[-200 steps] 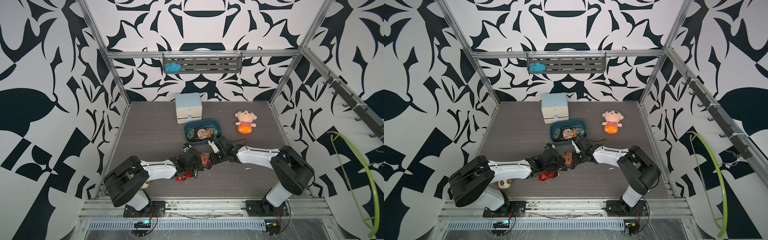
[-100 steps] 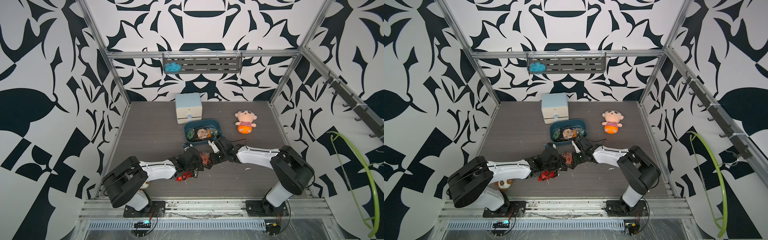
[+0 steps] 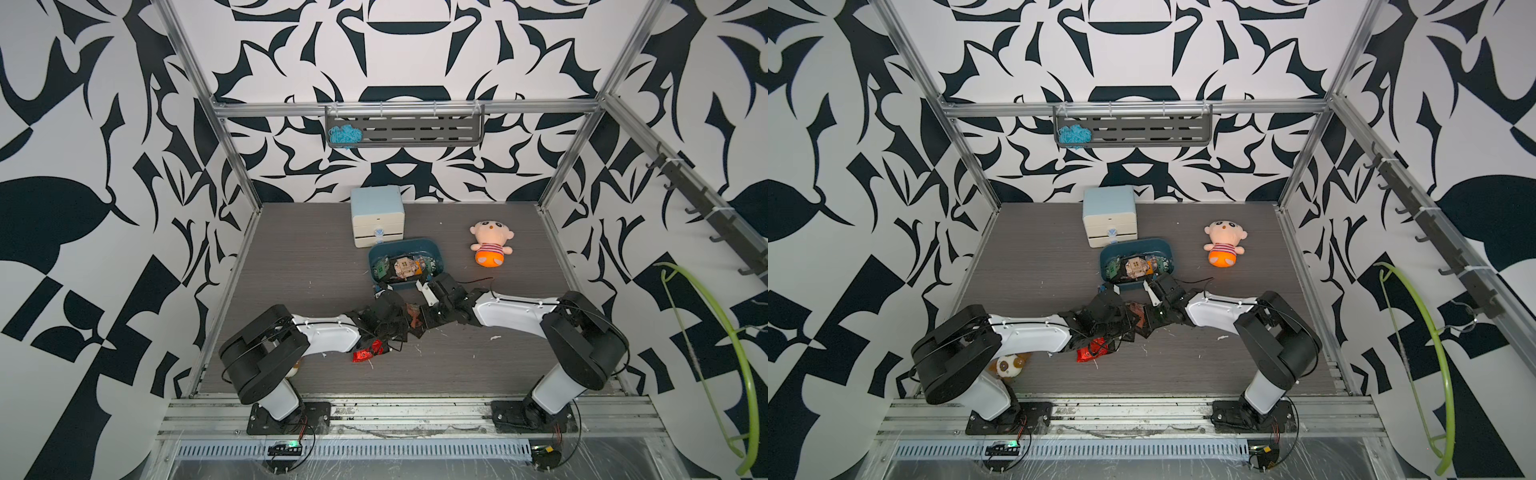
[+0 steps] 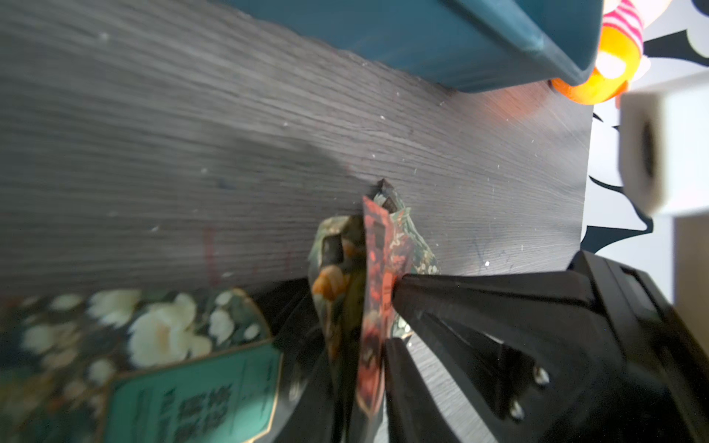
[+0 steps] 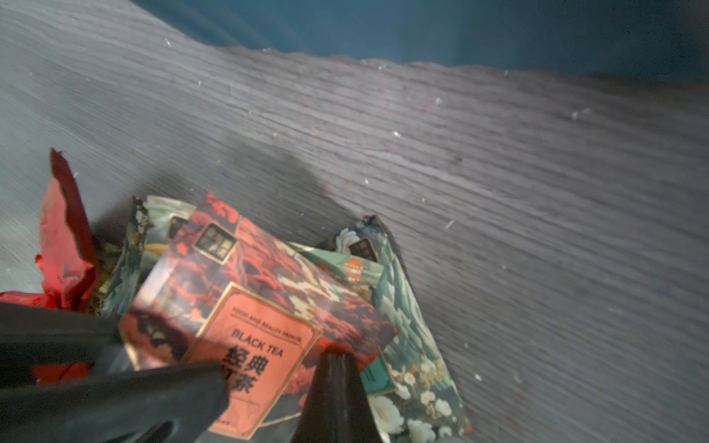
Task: Put the tea bags into the storage box
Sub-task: Pick up the tea bag from the center of the board.
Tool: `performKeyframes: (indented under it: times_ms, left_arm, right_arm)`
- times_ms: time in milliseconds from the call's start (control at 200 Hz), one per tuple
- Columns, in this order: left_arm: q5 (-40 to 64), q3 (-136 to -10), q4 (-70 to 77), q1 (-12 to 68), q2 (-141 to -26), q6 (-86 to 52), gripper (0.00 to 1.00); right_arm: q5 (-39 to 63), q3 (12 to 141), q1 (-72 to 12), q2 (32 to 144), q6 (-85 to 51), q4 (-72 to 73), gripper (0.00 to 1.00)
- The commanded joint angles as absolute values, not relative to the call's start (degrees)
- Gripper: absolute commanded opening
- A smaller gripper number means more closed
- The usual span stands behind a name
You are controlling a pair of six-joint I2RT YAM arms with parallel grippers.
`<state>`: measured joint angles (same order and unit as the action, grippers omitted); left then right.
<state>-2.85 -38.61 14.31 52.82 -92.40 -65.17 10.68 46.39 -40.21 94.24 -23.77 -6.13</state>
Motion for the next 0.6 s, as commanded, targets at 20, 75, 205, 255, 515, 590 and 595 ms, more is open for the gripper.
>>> performKeyframes:
  times_ms: [20,75,205,255,515,590,595]
  left_arm:
    - [-1.3,-40.6,15.0,52.6,-94.6,-64.7,0.17]
    - [-0.8,-40.7,15.1,52.6,-94.7,-64.7,0.15]
    - [-1.2,-39.9,14.6,52.6,-93.3,-64.7,0.07]
    - [-1.4,-39.4,14.2,52.6,-92.4,-64.7,0.03]
    - [-1.5,-35.5,11.3,52.6,-85.8,-64.9,0.0]
    - [-1.5,-34.3,9.7,52.6,-82.9,-64.6,0.0]
    - [-1.6,-34.2,9.6,52.6,-82.8,-64.6,0.0]
  right_arm:
    - [9.4,46.9,-40.1,95.1,-23.0,-7.4,0.0]
    - [9.3,46.7,-40.1,94.9,-23.0,-7.3,0.0]
    - [8.8,46.0,-40.1,93.9,-23.1,-6.8,0.0]
    - [8.5,45.6,-40.1,93.2,-23.1,-6.4,0.0]
    - [3.7,40.5,-40.0,84.7,-23.3,-2.6,0.06]
    - [0.6,38.2,-40.1,80.8,-23.8,-1.5,0.09]
    - [0.4,38.1,-40.1,80.5,-23.8,-1.4,0.09]
